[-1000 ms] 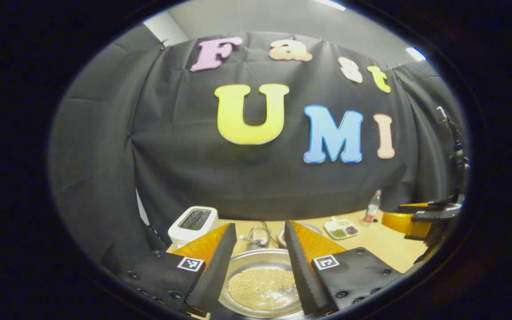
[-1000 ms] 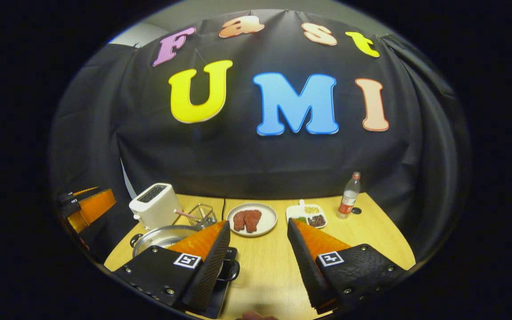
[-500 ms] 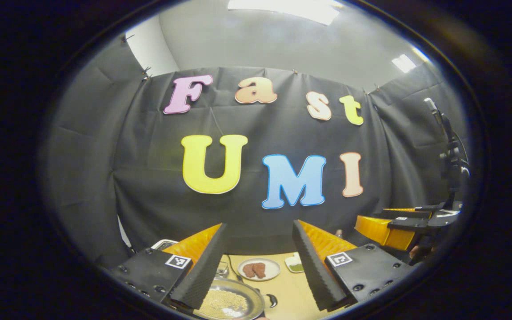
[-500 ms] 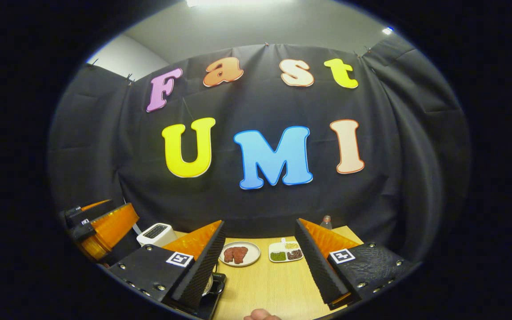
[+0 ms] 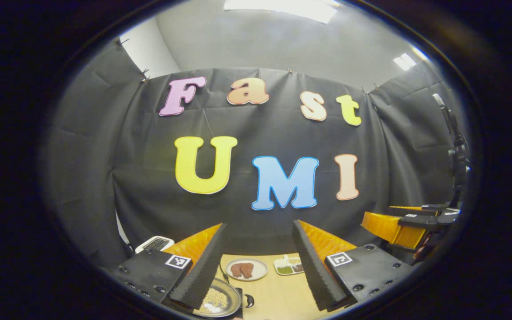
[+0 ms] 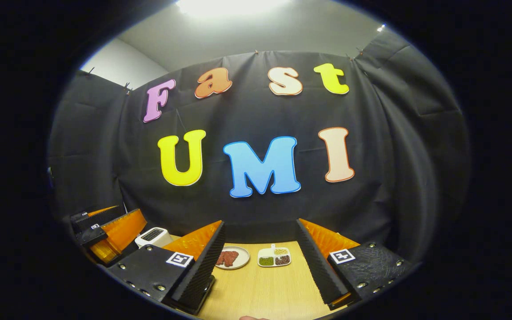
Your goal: First push the handle of the pot to place it horizontally, then grasp the pot with both hands and set it on the induction cooktop.
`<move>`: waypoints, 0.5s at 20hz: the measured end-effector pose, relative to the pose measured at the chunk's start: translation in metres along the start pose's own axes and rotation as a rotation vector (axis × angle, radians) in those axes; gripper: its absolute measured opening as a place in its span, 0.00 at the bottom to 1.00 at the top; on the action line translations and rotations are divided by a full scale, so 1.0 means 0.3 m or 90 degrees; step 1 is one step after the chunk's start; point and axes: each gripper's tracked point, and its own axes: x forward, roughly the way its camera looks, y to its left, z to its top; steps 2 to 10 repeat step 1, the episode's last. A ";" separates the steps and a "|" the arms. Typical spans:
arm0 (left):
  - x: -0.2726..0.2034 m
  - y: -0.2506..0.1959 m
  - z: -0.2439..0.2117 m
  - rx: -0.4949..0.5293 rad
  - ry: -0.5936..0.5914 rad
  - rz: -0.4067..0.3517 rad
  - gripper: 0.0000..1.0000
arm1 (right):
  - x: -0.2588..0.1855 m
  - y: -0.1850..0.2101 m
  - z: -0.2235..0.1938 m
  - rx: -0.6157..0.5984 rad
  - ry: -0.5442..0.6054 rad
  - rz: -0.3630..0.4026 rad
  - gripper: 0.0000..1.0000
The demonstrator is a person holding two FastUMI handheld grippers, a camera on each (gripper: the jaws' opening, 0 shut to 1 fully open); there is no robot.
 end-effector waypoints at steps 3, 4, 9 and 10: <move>0.004 -0.002 -0.008 -0.002 0.001 0.002 0.91 | 0.008 -0.013 0.002 0.003 0.002 -0.003 0.96; 0.004 -0.002 -0.008 -0.002 0.001 0.002 0.91 | 0.008 -0.013 0.002 0.003 0.002 -0.003 0.96; 0.004 -0.002 -0.008 -0.002 0.001 0.002 0.91 | 0.008 -0.013 0.002 0.003 0.002 -0.003 0.96; 0.004 -0.002 -0.008 -0.002 0.001 0.002 0.91 | 0.008 -0.013 0.002 0.003 0.002 -0.003 0.96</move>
